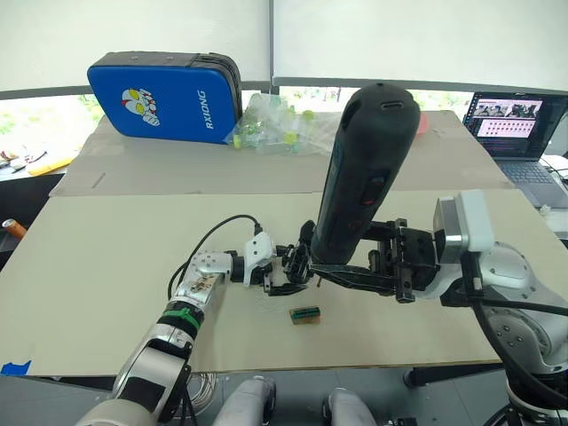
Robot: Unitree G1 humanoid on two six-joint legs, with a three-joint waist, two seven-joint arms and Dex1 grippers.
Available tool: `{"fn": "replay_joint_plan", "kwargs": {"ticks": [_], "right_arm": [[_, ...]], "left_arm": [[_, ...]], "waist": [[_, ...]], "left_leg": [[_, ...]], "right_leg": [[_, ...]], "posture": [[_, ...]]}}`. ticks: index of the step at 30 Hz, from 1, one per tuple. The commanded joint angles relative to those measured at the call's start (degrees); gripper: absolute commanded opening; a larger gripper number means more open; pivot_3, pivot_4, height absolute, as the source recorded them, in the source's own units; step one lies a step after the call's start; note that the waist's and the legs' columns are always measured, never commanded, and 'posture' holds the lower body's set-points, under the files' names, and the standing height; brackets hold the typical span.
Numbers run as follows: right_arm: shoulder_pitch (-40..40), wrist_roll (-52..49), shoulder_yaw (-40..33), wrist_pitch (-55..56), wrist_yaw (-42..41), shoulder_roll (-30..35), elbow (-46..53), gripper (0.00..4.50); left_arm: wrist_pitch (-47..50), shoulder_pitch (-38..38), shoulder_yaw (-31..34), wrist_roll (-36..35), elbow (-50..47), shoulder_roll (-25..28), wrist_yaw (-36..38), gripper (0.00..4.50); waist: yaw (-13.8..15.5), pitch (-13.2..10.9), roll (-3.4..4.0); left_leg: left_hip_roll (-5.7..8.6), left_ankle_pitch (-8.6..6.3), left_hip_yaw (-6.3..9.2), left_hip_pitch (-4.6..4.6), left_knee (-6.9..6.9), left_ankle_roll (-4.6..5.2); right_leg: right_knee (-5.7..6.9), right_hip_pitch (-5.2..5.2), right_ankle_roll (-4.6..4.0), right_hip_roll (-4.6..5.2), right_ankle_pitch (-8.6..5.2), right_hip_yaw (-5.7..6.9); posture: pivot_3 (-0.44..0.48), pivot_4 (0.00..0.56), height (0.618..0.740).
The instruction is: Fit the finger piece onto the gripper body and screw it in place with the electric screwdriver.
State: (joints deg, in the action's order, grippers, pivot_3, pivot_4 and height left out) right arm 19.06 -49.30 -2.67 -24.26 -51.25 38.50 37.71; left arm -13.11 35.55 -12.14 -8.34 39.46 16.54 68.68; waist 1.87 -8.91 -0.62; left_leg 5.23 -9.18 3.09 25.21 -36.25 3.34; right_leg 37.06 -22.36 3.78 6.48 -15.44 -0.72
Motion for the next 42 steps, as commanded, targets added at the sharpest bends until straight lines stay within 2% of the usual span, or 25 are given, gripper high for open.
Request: {"fn": "replay_joint_plan", "kwargs": {"ticks": [1,8,13,18,25,42], "right_arm": [[0.3,-1.2,-1.0,0.6,0.0,-0.4,1.8,1.91],[0.7,-1.0,-0.8,0.4,0.3,-0.4,1.7,1.91],[1.1,-0.5,-0.2,0.5,0.6,-0.9,1.5,1.91],[1.6,0.0,0.5,0.5,0.7,-1.5,1.3,1.91],[2.2,0.0,0.8,0.6,0.6,-1.7,0.9,1.91],[1.7,0.5,0.9,0.9,1.1,-2.0,1.3,1.91]], "left_arm": [[2.2,-3.1,1.0,0.3,-3.0,3.1,0.3,4.42],[9.1,-10.6,1.8,-0.1,-16.5,5.1,-4.7,4.42],[15.8,-16.6,0.9,-0.7,-28.4,3.6,-10.4,4.42],[19.1,-20.2,-1.1,0.1,-34.3,1.8,-14.4,4.42],[18.4,-18.8,-1.3,2.4,-32.0,0.3,-19.2,4.42],[16.2,-14.0,-3.2,3.1,-26.3,-1.1,-18.2,4.42]], "waist": [[-0.5,0.0,0.00],[-1.6,0.0,0.01],[-1.3,0.0,0.01],[-0.7,0.0,0.01],[0.2,0.0,0.01],[0.7,0.0,0.01]], "left_leg": [[-0.01,0.00,0.00,0.00,0.03,0.01],[-0.01,0.14,0.00,0.00,0.27,0.25],[0.00,0.09,0.00,0.00,0.27,0.16],[0.00,-0.02,0.00,0.00,0.25,-0.02],[0.02,-0.02,-0.01,0.00,0.22,-0.02],[0.02,-0.02,-0.01,0.00,0.11,-0.03]], "right_leg": [[0.00,0.00,0.00,0.02,0.00,-0.02],[0.00,-0.02,-0.02,0.04,-0.01,-0.12],[-0.07,-0.17,-0.02,0.08,-0.01,-0.14],[-0.07,-0.15,-0.02,0.11,-0.01,-0.14],[-0.07,-0.13,-0.02,0.11,-0.01,-0.10],[-0.07,-0.06,-0.03,0.08,0.05,-0.05]], "posture": [[0.000,0.150,0.740],[0.000,0.150,0.740],[0.000,0.150,0.740],[0.000,0.150,0.740],[0.000,0.150,0.740],[0.000,0.150,0.740]]}}
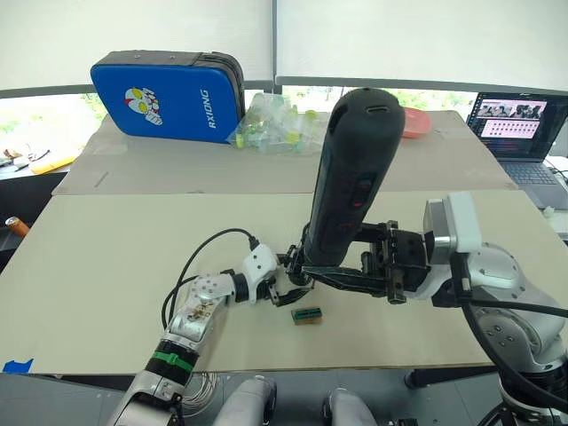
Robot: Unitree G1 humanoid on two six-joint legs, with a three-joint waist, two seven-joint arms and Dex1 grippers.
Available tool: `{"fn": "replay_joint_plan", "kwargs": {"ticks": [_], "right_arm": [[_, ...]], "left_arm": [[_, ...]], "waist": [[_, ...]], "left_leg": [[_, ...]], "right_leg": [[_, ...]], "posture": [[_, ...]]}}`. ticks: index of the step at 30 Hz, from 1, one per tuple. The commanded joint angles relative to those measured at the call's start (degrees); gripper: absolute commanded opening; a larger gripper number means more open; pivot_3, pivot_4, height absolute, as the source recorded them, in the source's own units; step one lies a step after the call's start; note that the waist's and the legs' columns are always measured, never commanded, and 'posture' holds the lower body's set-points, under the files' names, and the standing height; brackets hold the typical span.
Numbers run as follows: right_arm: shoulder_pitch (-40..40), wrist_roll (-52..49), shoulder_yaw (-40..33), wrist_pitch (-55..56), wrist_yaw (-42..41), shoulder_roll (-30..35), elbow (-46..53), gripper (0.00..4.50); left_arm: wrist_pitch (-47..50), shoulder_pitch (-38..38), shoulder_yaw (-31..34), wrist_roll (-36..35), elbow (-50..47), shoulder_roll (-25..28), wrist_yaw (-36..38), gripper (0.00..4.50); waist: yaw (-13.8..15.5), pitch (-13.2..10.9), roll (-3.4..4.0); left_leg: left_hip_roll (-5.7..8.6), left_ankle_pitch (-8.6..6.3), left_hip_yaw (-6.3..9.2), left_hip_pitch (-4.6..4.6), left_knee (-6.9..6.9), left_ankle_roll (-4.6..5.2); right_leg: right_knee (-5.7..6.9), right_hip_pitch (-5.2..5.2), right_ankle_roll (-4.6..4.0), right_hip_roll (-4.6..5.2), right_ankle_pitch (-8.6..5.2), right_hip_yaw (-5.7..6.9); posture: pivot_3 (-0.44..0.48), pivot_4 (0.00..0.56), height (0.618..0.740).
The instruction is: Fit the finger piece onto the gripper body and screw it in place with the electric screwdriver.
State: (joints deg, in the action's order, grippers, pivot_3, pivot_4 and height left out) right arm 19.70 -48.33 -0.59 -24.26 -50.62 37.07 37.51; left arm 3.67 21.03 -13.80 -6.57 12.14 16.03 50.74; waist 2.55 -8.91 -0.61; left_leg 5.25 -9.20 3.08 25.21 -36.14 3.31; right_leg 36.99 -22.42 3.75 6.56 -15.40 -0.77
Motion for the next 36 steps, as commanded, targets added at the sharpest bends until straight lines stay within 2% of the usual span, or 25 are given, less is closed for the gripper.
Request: {"fn": "replay_joint_plan", "kwargs": {"ticks": [1,7,10,13,18,28,36], "right_arm": [[1.0,-0.4,-1.1,0.9,0.4,-0.6,1.5,1.91],[0.4,-0.2,-1.7,1.0,0.5,-0.5,2.1,1.91],[0.3,-0.2,-1.9,1.1,0.3,-0.4,2.0,1.91],[0.8,-0.2,-1.9,1.2,0.1,-0.4,1.7,1.91],[3.1,-1.6,-2.1,0.3,0.3,-0.3,1.7,1.91],[15.0,-2.5,-0.1,-4.4,3.3,-2.8,-3.4,1.91],[16.7,1.2,2.6,-4.2,2.8,-5.3,-6.1,1.91]], "left_arm": [[-0.5,0.6,-1.5,1.4,1.2,-0.6,-0.4,4.42],[-0.2,-0.4,-1.1,1.1,1.1,0.7,0.7,4.42],[-0.5,-0.2,-1.2,1.2,1.7,0.8,0.7,3.58],[-0.8,0.5,-1.5,1.7,2.6,0.1,0.1,2.28],[-1.0,0.9,-1.8,1.6,3.1,-0.6,-0.1,2.29],[-0.8,0.4,-1.3,1.5,3.2,0.1,0.1,2.29],[0.4,-0.1,-1.1,0.7,2.2,0.4,0.7,2.29]], "waist": [[0.0,0.0,0.00],[-0.1,0.0,0.00],[-0.3,0.0,0.00],[-0.3,0.0,0.00],[-0.1,0.0,0.00],[-0.1,0.0,0.03],[-0.2,0.0,0.05]], "left_leg": [[0.00,0.00,0.00,0.00,0.00,0.00],[0.00,0.00,0.00,0.00,0.01,0.00],[0.00,0.00,0.00,0.00,0.02,0.00],[-0.01,0.00,0.00,0.00,0.03,0.00],[0.00,0.00,0.00,0.00,-0.01,0.00],[-0.01,0.00,0.00,-0.01,-0.02,0.00],[0.00,0.00,0.00,-0.01,-0.01,0.00]], "right_leg": [[0.00,0.00,0.00,0.00,0.00,0.00],[0.00,0.00,0.00,0.00,0.00,0.00],[0.00,-0.02,0.00,0.00,0.00,-0.01],[0.00,-0.03,0.00,0.00,0.00,-0.01],[0.00,0.01,0.00,0.00,0.00,0.01],[0.02,0.00,0.00,0.01,0.01,0.00],[0.02,-0.02,-0.01,0.00,0.01,-0.01]], "posture": [[0.000,0.150,0.740],[0.000,0.150,0.740],[0.000,0.150,0.740],[0.000,0.150,0.740],[0.000,0.150,0.740],[0.000,0.150,0.740],[0.000,0.150,0.740]]}}
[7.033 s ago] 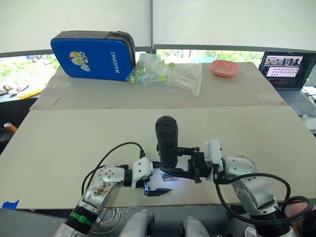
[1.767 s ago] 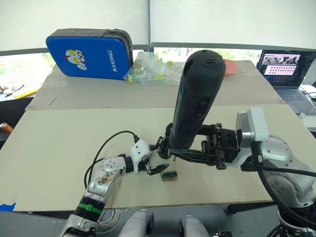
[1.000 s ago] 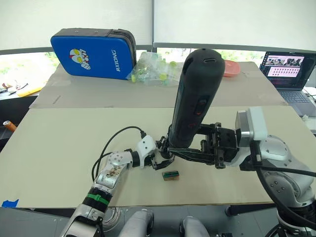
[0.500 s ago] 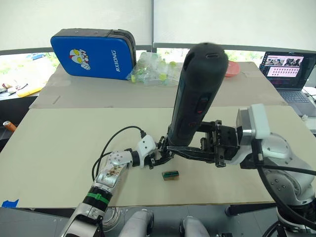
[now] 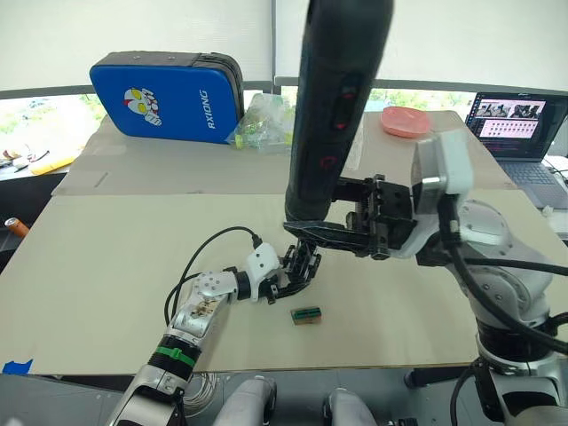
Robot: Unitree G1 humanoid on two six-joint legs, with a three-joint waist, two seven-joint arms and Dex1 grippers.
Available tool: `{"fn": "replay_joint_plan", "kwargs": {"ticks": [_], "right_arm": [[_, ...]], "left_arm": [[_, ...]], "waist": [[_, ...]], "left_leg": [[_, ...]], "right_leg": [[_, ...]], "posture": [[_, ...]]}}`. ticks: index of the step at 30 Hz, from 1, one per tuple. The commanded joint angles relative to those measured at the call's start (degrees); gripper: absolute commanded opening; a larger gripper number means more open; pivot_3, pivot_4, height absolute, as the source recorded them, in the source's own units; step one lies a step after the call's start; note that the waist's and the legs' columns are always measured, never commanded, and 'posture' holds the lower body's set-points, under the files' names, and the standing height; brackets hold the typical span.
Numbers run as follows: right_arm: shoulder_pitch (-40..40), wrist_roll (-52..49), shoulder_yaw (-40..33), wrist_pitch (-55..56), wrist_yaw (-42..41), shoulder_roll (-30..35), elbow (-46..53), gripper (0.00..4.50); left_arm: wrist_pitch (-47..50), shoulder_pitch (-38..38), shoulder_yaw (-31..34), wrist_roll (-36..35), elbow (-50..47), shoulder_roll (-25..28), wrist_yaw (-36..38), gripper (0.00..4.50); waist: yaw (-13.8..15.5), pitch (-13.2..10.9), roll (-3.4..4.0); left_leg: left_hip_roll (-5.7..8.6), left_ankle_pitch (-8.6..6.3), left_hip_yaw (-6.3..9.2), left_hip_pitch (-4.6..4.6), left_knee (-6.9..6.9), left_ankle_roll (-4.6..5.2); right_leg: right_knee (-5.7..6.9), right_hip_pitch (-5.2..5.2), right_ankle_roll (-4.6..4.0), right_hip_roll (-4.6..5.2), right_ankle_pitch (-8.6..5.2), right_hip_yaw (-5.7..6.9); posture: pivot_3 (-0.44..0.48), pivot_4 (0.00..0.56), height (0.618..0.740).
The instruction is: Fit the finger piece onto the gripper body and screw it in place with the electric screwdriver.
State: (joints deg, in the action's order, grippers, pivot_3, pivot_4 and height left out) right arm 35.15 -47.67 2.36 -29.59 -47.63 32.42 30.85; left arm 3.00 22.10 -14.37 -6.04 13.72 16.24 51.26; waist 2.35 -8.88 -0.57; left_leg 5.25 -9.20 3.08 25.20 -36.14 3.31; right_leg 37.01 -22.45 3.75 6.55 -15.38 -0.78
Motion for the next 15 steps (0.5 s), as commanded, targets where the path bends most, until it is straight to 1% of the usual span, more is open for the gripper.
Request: {"fn": "replay_joint_plan", "kwargs": {"ticks": [1,8,15], "right_arm": [[1.1,1.0,-0.1,1.3,-0.3,-0.9,0.4,1.91],[0.2,4.5,1.6,2.0,-0.9,-2.9,-1.0,1.91],[1.4,7.3,3.1,1.3,-0.2,-4.9,-2.6,1.91]], "left_arm": [[1.2,-1.2,-0.6,0.2,0.5,0.3,0.2,2.29],[1.7,-1.4,-0.6,0.2,0.0,0.6,0.5,2.29],[1.9,-1.5,-0.6,0.1,-0.1,0.8,0.7,2.29]], "waist": [[0.0,0.0,0.00],[-0.1,0.0,0.00],[-0.2,0.0,0.00]], "left_leg": [[0.00,0.00,0.00,0.00,0.00,0.00],[0.00,0.00,0.00,0.00,0.02,0.00],[0.00,0.00,0.00,0.00,0.05,-0.01]], "right_leg": [[0.00,-0.01,0.00,0.00,0.00,0.00],[0.01,-0.04,0.00,-0.02,0.00,0.00],[0.01,-0.08,0.00,-0.06,0.00,-0.01]], "posture": [[0.000,0.150,0.740],[0.000,0.150,0.740],[0.000,0.150,0.740]]}}
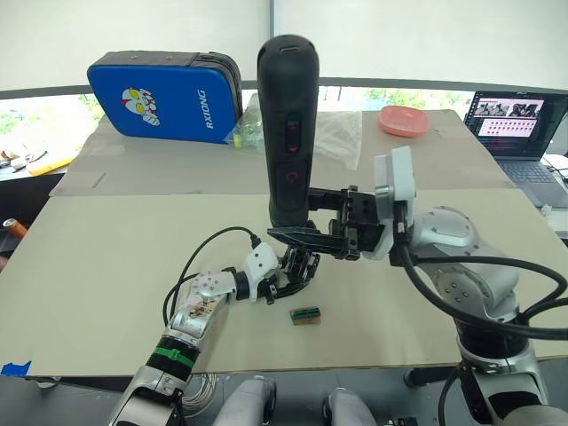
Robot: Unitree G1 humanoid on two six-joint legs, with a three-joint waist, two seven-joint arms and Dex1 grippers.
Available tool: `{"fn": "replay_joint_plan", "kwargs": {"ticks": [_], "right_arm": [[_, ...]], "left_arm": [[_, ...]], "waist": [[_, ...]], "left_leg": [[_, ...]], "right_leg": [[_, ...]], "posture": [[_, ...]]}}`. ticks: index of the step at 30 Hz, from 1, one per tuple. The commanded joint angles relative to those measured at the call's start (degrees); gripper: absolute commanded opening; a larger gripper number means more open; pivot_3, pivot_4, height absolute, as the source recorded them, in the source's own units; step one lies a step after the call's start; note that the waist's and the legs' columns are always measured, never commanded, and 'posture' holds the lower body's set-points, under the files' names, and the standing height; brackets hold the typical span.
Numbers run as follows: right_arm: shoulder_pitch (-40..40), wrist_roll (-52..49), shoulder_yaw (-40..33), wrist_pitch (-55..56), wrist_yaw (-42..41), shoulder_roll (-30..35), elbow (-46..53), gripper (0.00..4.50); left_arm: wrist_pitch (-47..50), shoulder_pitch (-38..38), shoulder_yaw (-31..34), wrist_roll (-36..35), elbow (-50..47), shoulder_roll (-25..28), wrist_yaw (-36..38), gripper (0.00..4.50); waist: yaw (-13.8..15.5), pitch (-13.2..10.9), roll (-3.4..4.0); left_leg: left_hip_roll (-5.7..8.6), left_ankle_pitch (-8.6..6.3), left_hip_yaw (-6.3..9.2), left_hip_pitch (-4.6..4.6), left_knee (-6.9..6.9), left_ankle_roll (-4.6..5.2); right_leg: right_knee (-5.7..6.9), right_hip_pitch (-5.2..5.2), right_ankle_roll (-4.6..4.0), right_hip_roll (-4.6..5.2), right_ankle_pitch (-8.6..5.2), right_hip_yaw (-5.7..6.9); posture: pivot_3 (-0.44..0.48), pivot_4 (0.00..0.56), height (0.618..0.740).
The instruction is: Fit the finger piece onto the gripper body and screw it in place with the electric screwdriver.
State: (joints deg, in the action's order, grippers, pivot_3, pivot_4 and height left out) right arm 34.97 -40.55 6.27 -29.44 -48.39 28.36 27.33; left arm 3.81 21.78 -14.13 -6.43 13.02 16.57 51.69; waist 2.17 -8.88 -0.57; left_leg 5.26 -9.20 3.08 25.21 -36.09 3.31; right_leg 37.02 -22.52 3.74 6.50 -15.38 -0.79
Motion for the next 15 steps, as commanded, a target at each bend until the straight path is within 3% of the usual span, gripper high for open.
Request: {"fn": "replay_joint_plan", "kwargs": {"ticks": [1,15], "right_arm": [[1.7,0.6,-0.6,1.0,0.7,-1.0,0.8,1.91],[0.6,3.7,1.4,0.8,0.3,-2.2,-0.6,1.91]], "left_arm": [[1.1,-1.2,-0.8,0.5,0.5,0.5,0.2,2.29],[1.6,-1.2,-1.1,0.5,0.4,0.7,0.3,2.29]], "waist": [[0.0,0.0,0.00],[-0.1,0.0,0.00]], "left_leg": [[0.00,0.00,0.00,0.00,0.00,0.00],[0.00,0.00,0.00,0.00,0.03,0.00]], "right_leg": [[0.00,0.00,0.00,0.00,0.00,0.00],[0.00,-0.03,0.00,-0.04,0.00,0.00]], "posture": [[0.000,0.150,0.740],[0.000,0.150,0.740]]}}
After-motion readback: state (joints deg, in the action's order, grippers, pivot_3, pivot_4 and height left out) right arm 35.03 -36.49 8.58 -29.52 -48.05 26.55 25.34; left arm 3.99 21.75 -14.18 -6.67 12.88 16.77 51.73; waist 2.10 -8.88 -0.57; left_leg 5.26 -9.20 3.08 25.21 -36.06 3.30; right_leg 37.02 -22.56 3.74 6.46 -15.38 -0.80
